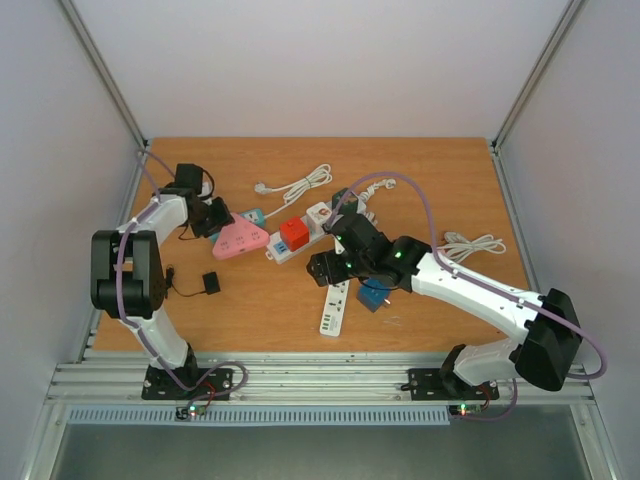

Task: Insert the plug

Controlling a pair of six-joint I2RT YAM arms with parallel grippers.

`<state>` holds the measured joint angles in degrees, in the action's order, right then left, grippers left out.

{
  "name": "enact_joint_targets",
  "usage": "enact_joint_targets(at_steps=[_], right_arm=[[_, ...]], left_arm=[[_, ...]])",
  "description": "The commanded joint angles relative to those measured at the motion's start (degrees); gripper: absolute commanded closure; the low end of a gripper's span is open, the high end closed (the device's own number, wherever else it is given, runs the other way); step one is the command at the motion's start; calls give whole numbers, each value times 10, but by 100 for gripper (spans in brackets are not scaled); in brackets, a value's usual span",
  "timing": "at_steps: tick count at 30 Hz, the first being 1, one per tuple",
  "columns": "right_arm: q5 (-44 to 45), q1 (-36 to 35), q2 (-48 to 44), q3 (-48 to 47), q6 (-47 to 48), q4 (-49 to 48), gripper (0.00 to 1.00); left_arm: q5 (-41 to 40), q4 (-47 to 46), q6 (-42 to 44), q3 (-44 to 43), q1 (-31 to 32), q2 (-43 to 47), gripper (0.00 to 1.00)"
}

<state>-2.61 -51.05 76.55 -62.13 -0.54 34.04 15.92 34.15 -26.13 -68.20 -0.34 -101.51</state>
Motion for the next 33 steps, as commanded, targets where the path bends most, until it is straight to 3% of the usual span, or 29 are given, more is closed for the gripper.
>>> enact_joint_targets(at_steps=[1, 10, 14, 21, 25, 33], right_arm=[[-1, 2, 16, 11, -33, -32, 16], [66, 18, 18, 30, -85, -10, 16], [132, 33, -10, 54, -86, 4, 13], [227, 49, -23, 78, -90, 68, 5], [253, 54, -31, 94, -93, 100, 1], [159, 61, 17, 89, -11, 133, 1]], left_arm=[[-69, 21, 2, 40, 1, -41, 59], [-85, 3, -5, 63, 24, -38, 65], [-80, 11, -12, 51, 37, 13, 60], [-59, 25, -25, 23, 49, 124, 42], [-29, 34, -25, 21, 50, 179, 39], [47, 40, -6, 63, 50, 298, 35]])
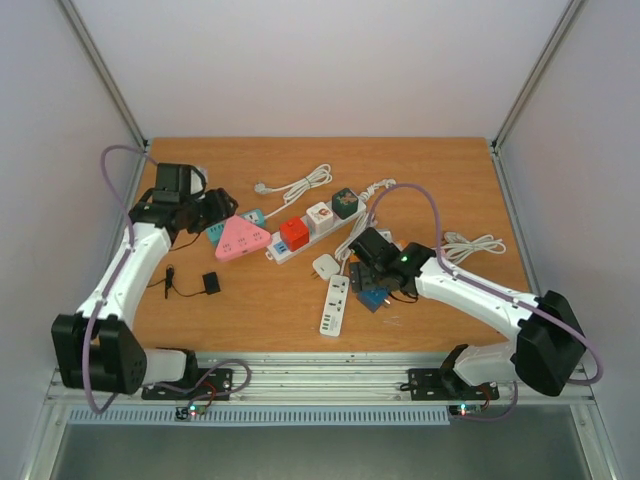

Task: Insert the plug

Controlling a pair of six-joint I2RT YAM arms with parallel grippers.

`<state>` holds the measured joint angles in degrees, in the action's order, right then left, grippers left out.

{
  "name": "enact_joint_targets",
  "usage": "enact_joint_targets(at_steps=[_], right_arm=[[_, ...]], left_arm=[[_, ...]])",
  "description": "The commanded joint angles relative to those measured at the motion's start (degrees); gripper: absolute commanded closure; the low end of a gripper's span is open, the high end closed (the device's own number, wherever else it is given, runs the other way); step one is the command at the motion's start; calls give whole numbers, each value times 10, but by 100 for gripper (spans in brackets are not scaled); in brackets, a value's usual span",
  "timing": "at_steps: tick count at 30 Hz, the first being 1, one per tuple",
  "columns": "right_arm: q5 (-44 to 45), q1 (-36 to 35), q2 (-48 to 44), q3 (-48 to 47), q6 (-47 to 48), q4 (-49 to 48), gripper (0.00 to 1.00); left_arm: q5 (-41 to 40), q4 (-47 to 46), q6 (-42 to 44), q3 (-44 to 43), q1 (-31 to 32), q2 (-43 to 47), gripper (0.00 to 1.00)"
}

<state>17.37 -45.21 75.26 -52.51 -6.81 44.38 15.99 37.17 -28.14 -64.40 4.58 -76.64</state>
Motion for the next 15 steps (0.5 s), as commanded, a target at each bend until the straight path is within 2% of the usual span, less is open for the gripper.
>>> enact_joint_targets(at_steps=[1, 8, 15], right_arm=[[-47, 3, 40, -11, 58, 37, 2], [-18, 4, 97, -42, 86, 102, 2], [1, 9, 146, -60, 93, 134, 6]], left_arm=[[50, 15, 23, 29, 1, 63, 34], [108, 12, 58, 65, 1, 127, 32], [141, -39, 33, 87, 2, 140, 30]])
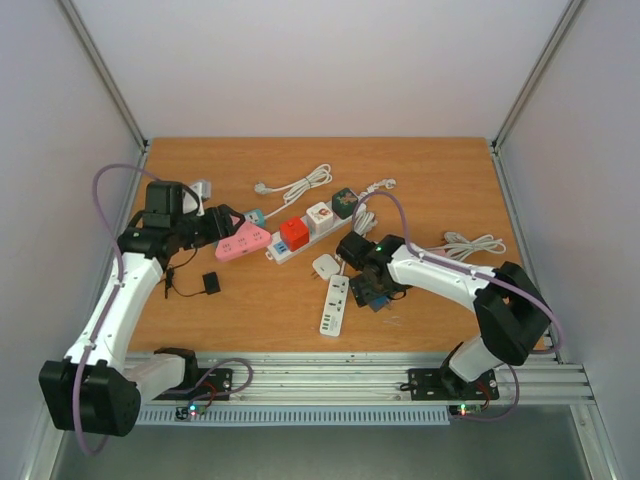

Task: Insert the plug

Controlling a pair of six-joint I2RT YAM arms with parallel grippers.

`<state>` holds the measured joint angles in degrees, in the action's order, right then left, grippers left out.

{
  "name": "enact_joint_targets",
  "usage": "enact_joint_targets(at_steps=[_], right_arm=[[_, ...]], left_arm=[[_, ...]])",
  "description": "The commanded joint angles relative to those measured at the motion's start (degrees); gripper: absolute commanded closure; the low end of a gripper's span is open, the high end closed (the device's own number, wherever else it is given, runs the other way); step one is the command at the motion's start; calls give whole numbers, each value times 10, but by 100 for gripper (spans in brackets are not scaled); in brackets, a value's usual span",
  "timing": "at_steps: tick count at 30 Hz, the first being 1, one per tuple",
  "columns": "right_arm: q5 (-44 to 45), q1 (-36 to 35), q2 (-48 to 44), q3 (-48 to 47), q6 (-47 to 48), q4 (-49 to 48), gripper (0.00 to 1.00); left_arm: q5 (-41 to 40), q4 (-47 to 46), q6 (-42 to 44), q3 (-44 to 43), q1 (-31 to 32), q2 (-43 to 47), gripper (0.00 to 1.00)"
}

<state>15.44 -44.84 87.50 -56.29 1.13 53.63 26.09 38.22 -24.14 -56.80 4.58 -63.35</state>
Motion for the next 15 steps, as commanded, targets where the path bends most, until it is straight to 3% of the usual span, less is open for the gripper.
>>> enact_joint_targets(at_steps=[1, 5, 10, 15], right_arm=[[18, 6, 30, -27, 14, 46, 6], [-5, 9, 39, -35, 26, 37, 10], [-49, 35, 48, -35, 31, 14, 27], [-61, 55, 48, -17, 28, -10, 28]], left_arm=[[43, -56, -10, 15, 2, 9, 30], [42, -58, -17, 22, 2, 18, 30], [30, -52, -13, 20, 2, 26, 30], [38, -46, -7, 16, 2, 24, 29]])
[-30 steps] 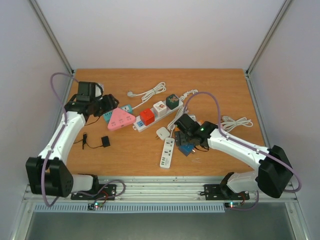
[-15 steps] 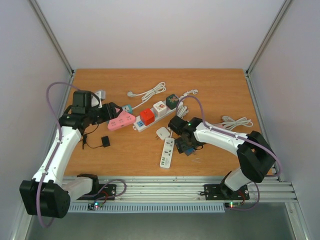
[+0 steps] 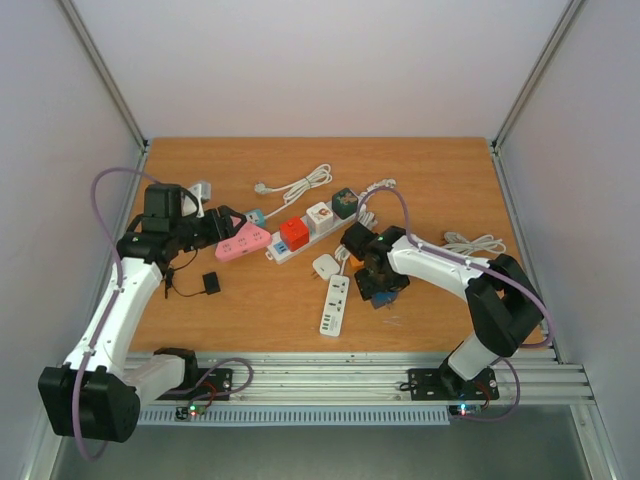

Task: Insert the plug

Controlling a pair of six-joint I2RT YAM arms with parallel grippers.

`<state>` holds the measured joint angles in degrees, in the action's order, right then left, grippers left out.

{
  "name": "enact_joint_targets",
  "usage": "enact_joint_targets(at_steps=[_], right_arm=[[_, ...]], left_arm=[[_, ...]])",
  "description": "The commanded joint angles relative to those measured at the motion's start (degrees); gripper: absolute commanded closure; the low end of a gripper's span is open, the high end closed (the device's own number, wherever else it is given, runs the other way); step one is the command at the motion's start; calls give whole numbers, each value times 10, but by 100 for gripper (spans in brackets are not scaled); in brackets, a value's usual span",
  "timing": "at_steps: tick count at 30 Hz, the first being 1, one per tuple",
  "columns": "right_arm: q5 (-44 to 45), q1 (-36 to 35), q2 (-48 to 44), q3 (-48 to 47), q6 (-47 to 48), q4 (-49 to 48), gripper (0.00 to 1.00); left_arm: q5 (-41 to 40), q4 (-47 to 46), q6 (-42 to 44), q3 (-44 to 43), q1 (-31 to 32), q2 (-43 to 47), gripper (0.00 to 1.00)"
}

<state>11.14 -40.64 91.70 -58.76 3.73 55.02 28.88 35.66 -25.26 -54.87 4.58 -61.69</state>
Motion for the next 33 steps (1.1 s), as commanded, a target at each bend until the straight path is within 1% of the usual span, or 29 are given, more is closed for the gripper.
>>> enact_joint_targets(at_steps=[1, 3, 5, 9, 13, 17, 20, 22, 27, 29, 30, 31, 33], right_arm=[[-19, 14, 6, 10, 2, -28, 28], [-27, 14, 6, 13, -1, -35, 31], [-27, 14, 2, 13, -9, -38, 39], [12, 14, -52, 27, -33, -65, 45], [49, 15, -127, 33, -36, -89, 46], [61, 15, -183, 30, -59, -111, 47], [32, 15, -221, 20, -69, -141, 47], [0, 15, -242, 11, -80, -163, 47], [-93, 15, -284, -22, -99, -222, 48], [-126, 15, -293, -42, -109, -241, 48], [-139, 15, -299, -49, -114, -254, 48], [-150, 15, -304, -55, -121, -267, 47], [-168, 14, -312, -67, -137, -292, 47]], left_arm=[[10, -14, 5, -7, 2, 6, 29], [10, -4, 9, -14, 2, 2, 28], [14, 4, 5, -22, 2, -1, 28], [7, 9, -25, -23, 2, 7, 24], [-17, 0, -61, -14, 23, 39, 20], [-23, -35, -105, -7, 64, 60, 19], [-27, -84, -147, 10, 106, 65, 19], [-44, -116, -179, 25, 139, 65, 19], [-77, -214, -211, 54, 224, 57, 18], [-66, -281, -222, 67, 249, 50, 12], [-56, -310, -226, 73, 259, 46, 5], [-43, -335, -229, 77, 268, 42, 1], [-27, -369, -224, 74, 282, 35, 1]])
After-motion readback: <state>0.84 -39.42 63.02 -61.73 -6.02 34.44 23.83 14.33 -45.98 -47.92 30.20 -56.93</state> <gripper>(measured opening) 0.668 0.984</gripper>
